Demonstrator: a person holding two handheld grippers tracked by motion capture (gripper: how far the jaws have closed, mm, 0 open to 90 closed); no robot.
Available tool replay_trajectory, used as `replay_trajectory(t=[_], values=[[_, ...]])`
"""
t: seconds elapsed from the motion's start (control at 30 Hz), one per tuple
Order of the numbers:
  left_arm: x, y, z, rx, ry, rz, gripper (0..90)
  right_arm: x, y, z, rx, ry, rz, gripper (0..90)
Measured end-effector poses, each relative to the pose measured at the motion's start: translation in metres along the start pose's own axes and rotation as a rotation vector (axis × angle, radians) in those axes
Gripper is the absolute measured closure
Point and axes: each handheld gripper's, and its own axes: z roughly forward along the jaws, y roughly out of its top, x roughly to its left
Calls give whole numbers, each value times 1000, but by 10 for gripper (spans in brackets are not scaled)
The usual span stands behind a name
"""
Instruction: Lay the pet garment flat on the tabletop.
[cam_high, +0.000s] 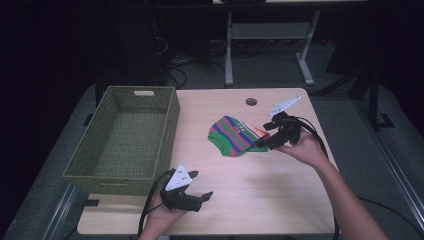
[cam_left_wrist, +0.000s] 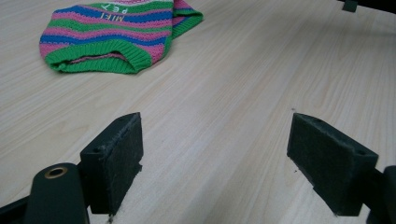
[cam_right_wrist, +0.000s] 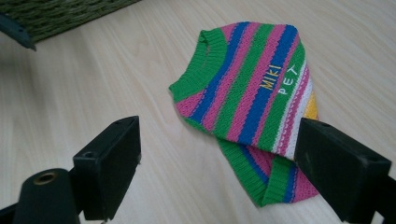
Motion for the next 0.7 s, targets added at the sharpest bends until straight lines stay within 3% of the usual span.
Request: replay_trajectory(t=[0.4,0.7], values=[[-1,0,1,-3,-9,-8,180,-18,21,37,39,3,16,154],[0,0,1,-6,-15,-3,180,-33,20,71,70,-23,40,175]])
